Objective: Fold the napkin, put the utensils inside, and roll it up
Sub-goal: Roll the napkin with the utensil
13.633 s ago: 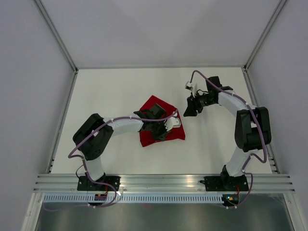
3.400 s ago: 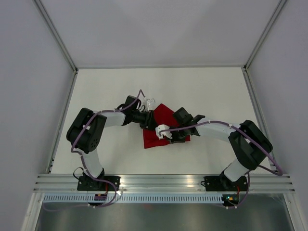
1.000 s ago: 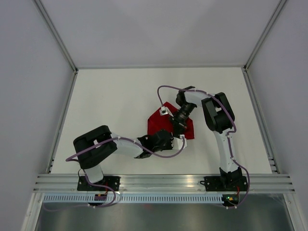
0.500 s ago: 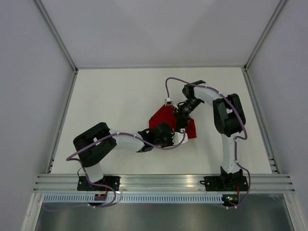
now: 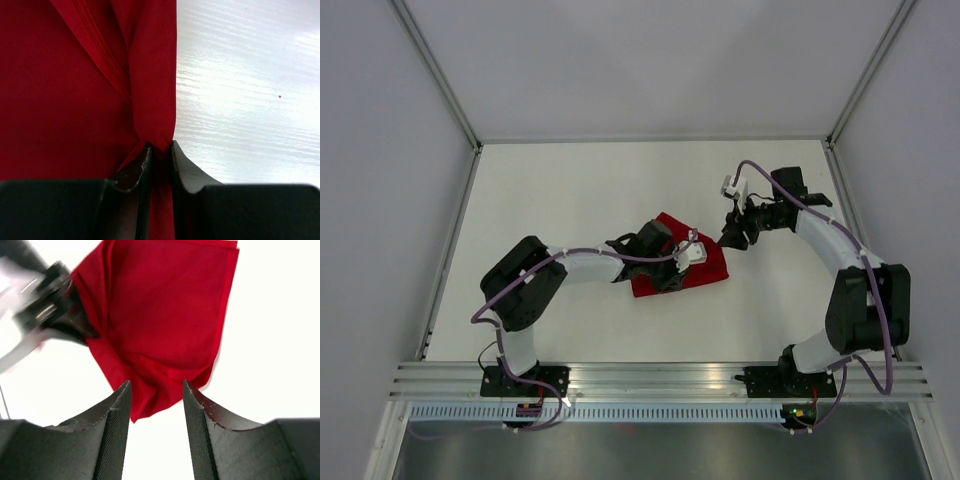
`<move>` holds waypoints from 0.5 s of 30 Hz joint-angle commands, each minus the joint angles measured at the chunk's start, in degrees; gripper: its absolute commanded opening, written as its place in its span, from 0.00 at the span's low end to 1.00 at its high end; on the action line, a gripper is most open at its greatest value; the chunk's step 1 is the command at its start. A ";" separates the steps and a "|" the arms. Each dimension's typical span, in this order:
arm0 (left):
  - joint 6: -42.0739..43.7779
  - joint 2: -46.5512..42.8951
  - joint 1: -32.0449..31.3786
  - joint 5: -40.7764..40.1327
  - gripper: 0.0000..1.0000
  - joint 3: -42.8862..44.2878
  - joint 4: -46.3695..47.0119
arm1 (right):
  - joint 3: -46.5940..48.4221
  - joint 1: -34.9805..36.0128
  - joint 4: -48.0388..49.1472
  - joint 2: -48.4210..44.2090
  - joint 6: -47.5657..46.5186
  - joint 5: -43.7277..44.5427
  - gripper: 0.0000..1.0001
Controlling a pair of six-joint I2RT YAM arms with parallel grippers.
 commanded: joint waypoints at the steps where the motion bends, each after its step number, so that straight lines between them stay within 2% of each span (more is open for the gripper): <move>1: -5.62 4.17 2.53 10.71 0.02 2.90 -11.80 | -10.54 0.93 14.81 -10.42 0.33 1.33 0.52; 7: -7.03 9.00 5.96 19.67 0.02 6.68 -17.42 | -21.98 3.21 16.57 -20.36 -6.70 2.72 0.54; 12: -8.96 11.73 8.51 26.35 0.02 8.88 -20.15 | -30.49 11.90 22.19 -24.76 -7.68 11.33 0.54; 15: -9.67 13.40 9.12 28.20 0.02 10.11 -21.56 | -34.82 18.41 29.56 -26.17 -6.45 17.05 0.54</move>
